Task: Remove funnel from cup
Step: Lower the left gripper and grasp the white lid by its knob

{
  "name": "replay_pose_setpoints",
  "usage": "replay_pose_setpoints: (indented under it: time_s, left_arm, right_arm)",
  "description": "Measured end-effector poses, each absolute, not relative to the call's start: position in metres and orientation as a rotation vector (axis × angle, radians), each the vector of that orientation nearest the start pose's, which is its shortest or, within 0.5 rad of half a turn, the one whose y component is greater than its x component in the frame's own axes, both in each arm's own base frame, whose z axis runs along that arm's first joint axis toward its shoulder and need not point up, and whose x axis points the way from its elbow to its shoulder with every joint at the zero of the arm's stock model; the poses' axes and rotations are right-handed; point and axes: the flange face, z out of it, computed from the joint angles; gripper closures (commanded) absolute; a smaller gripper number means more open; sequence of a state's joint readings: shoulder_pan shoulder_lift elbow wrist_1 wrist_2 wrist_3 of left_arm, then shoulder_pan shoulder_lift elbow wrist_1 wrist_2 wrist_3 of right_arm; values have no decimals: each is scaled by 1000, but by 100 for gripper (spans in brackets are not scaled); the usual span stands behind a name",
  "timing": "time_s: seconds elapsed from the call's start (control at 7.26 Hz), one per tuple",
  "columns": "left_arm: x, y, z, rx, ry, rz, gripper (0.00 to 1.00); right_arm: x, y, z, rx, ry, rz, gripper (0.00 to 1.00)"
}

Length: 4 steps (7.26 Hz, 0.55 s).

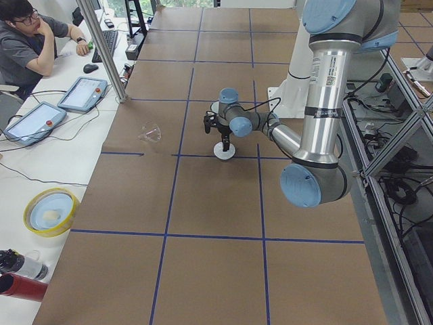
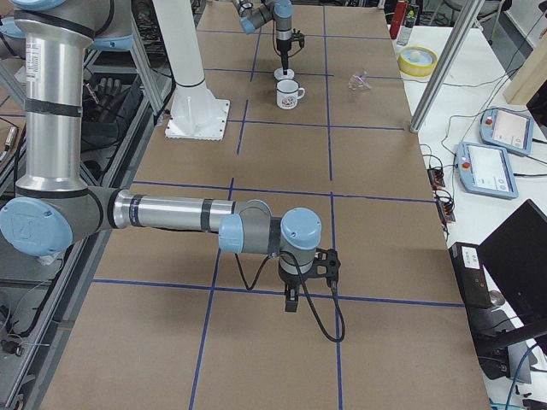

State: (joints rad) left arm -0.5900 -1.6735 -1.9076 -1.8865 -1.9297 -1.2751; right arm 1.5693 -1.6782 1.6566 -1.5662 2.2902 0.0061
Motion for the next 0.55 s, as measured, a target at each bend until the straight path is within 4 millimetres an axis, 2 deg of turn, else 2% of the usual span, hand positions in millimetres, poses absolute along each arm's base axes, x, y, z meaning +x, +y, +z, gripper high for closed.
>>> replay_pose_setpoints:
  time_s: [0.28,0.55]
  left_arm:
    - [389,-379,420,9,817,-143,13]
    - [388,-379,421,9,816,-144,26]
  right_arm:
    - [67,-445,670,-19,-719,10,0]
    - [67,-445,670,-19,-719,10,0]
